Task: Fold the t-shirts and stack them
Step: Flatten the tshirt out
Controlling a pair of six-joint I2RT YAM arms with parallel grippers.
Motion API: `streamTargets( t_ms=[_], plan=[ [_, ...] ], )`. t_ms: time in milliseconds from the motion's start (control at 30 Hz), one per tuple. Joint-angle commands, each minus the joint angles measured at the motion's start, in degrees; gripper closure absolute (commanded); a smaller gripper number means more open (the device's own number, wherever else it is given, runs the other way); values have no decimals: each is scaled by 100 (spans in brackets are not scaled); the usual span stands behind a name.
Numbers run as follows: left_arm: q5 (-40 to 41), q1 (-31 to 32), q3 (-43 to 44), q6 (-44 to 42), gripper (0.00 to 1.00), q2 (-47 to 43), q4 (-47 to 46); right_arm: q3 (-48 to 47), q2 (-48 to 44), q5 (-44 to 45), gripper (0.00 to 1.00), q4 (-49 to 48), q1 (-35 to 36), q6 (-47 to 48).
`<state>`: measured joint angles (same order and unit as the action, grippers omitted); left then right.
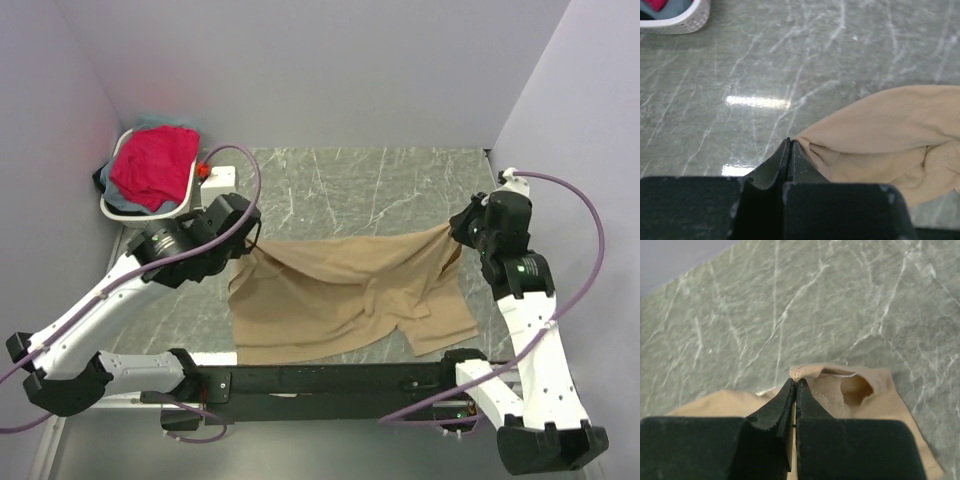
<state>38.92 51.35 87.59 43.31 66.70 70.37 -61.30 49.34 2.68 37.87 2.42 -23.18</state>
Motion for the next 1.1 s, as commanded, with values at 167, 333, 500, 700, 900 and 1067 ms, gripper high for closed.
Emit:
streamTargets(
  t_ms=[167, 333, 500, 700, 900, 1067],
  plan=[
    [283, -1223, -1076, -586, 99, 703, -2140, 233, 1216, 910, 100, -2072, -4, -196],
    [300, -1760, -1070, -1008, 99, 1801, -3081, -470, 2772, 849, 100, -2553, -22, -161],
    [318, -2207, -797, -1430, 99, 2916, -3863, -1533, 4413, 805, 100, -2495, -13, -12],
    [529, -2586, -147, -1834, 99, 4059, -4285, -3044, 6022, 944, 100, -2249, -83, 182],
    [662, -2972, 355, -2107, 99, 4860, -4637, -4590, 7438, 980, 100, -1802, -215, 261],
    [723, -3280, 1092, -2493, 99, 5677, -4803, -5690, 8117, 1209, 100, -1537, -443, 296]
  ],
)
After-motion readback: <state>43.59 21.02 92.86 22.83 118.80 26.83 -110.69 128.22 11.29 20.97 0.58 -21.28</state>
